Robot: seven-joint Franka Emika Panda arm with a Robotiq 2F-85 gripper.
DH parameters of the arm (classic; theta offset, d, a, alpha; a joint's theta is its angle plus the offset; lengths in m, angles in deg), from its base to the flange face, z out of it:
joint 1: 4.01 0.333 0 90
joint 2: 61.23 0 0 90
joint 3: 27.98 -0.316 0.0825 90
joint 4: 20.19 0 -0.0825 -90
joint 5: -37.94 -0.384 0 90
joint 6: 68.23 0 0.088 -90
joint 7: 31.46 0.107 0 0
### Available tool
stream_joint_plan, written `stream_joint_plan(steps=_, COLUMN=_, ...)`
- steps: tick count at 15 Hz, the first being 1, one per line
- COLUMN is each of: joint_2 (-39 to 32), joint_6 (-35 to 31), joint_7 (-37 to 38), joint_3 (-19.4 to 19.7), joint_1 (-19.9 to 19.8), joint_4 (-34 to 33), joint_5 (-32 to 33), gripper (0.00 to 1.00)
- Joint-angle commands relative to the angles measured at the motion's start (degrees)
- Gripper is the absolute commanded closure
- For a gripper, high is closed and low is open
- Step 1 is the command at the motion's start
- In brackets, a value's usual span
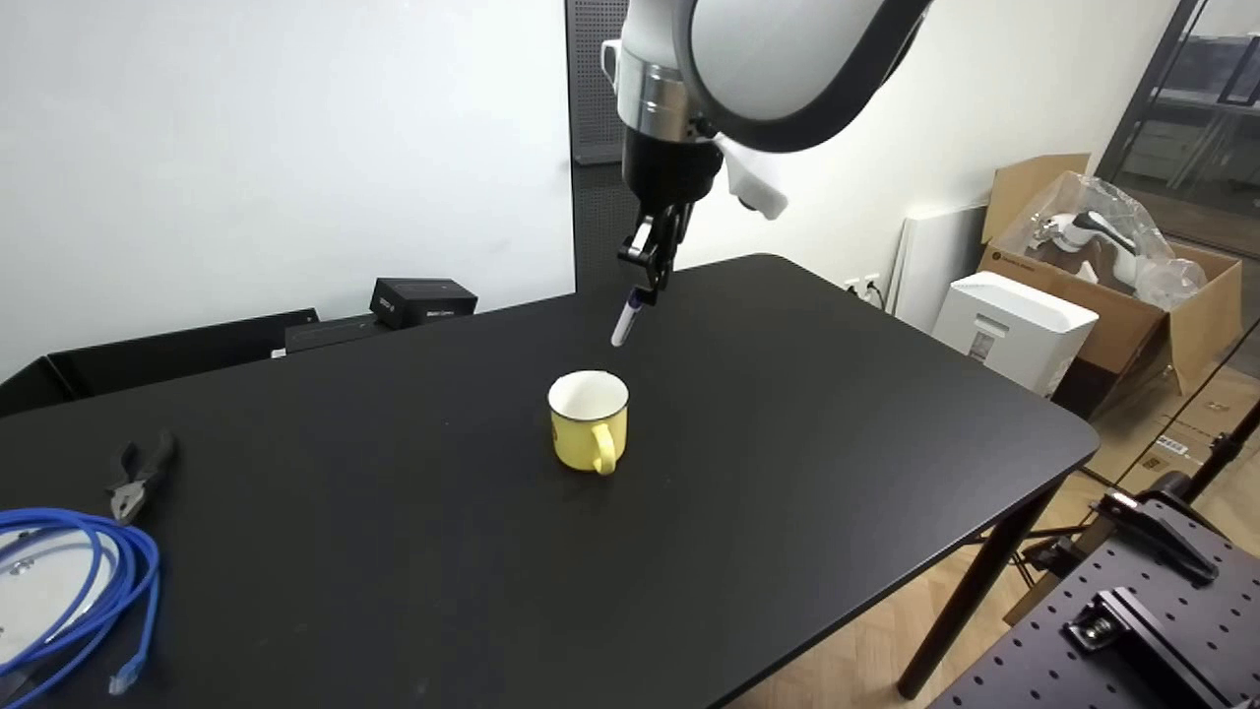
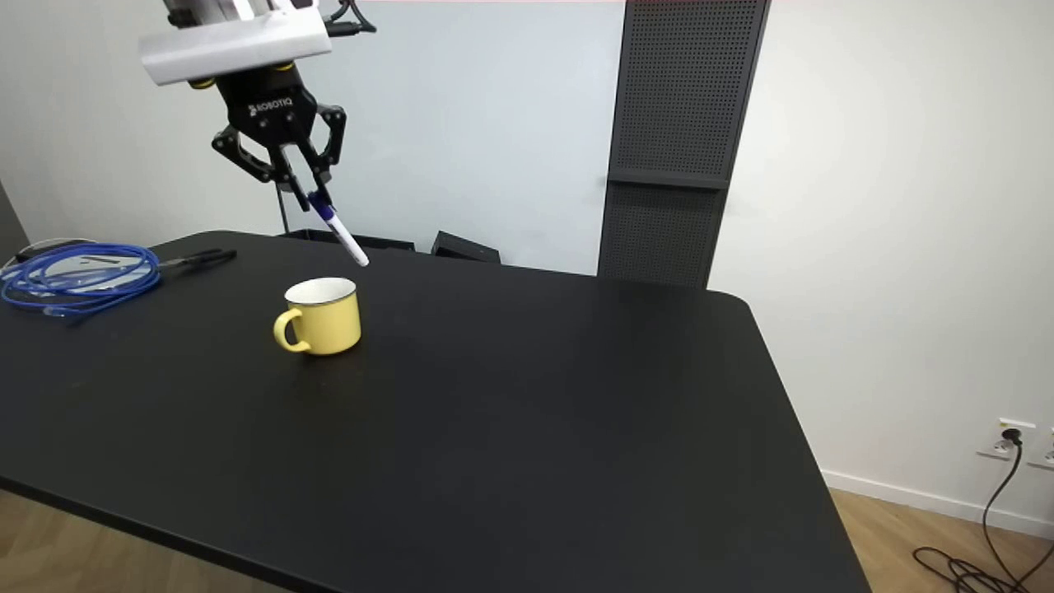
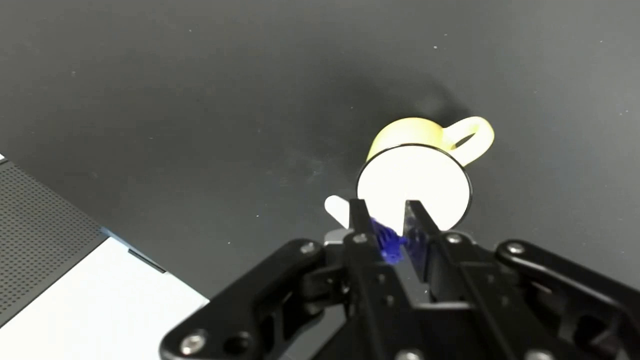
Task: Take the marker out of the mug and put it on the table
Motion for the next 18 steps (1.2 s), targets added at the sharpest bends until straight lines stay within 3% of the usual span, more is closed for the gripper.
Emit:
stream_joint_plan(steps=1, joint_2=5.0, joint_6=-1.8, joint_7=1.0, joint_3=1.2, joint_1=-2.2, joint_4=3.2, joint_5=1.8, gripper=0.94)
stream_joint_plan(steps=9, joint_2=1.8, joint_6=-4.1, joint_7=-4.4, joint_3=3.4, joint_1=-4.0, joint_4=2.3, joint_5=-0.9, gripper=0.94)
stream_joint_plan(steps=10, joint_2=1.4, joint_6=-3.3, joint_7=-4.8, joint_3=3.4, joint_1=-3.9, joint_4=2.1, joint_5=-1.3, gripper=0.86)
stream_joint_plan(steps=11, joint_2=1.1, joint_6=-2.5, joint_7=-4.7, joint_3=3.4, joint_1=-3.8, joint_4=1.9, joint_5=-1.6, gripper=0.54)
stream_joint_plan(steps=13, joint_2=0.7, joint_6=-0.2, joint_7=-3.5, joint_3=3.2, joint_1=-4.0, joint_4=1.5, joint_5=-1.3, gripper=0.57)
stream_joint_plan(steps=18, joint_2=0.5, joint_6=7.2, joint_7=-3.3, joint_3=3.2, joint_1=-3.6, joint_4=0.3, joint_5=-5.6, gripper=0.24)
